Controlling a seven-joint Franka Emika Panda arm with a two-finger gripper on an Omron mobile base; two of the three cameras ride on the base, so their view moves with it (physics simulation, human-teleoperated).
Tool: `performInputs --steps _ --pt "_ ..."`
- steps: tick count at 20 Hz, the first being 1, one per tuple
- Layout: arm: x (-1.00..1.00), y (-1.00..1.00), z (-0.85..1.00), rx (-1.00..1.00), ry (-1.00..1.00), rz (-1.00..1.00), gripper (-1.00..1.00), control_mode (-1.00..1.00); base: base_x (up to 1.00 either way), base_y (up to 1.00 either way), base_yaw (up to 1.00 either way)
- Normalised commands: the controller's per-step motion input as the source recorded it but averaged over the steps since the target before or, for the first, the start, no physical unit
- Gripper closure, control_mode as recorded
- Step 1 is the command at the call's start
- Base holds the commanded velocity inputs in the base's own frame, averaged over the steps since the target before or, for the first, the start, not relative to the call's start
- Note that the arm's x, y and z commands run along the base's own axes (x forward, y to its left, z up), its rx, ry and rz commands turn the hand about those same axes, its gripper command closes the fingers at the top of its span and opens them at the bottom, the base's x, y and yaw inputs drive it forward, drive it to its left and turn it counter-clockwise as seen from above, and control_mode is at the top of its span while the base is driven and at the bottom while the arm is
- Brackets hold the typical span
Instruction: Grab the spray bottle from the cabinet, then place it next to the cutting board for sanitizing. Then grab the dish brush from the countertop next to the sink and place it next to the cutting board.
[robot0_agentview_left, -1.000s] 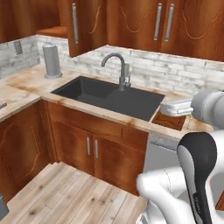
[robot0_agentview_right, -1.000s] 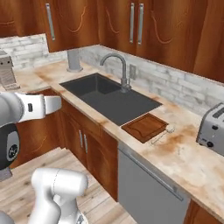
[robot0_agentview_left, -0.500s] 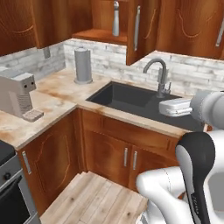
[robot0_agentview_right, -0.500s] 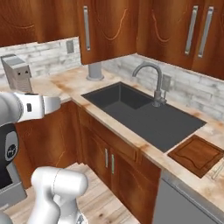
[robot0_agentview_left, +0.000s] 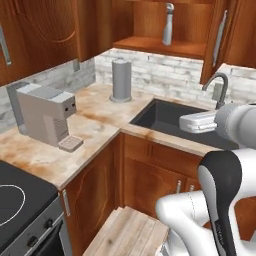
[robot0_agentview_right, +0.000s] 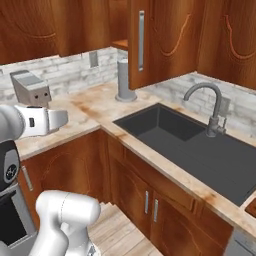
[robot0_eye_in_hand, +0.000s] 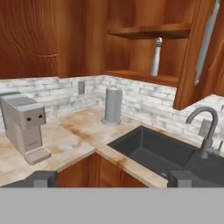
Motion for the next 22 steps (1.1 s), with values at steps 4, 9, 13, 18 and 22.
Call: performInputs --steps 4,9,13,18,22 --pt "0.0 0.0 0.0 0.0 0.0 0.0 -1.0 1.0 0.56 0.05 -0.1" --pt "0.0 0.0 0.0 0.0 0.0 0.0 -1.0 1.0 0.72 0.2 -0.13" --pt "0.0 0.0 0.0 0.0 0.0 0.0 -1.0 1.0 0.77 0.28 -0.12" --pt "0.0 0.0 0.0 0.0 0.0 0.0 -1.0 1.0 0.54 -0.09 -0.13" --pt "0.0 0.0 0.0 0.0 0.0 0.0 -1.0 1.0 0.59 0.16 -0.22"
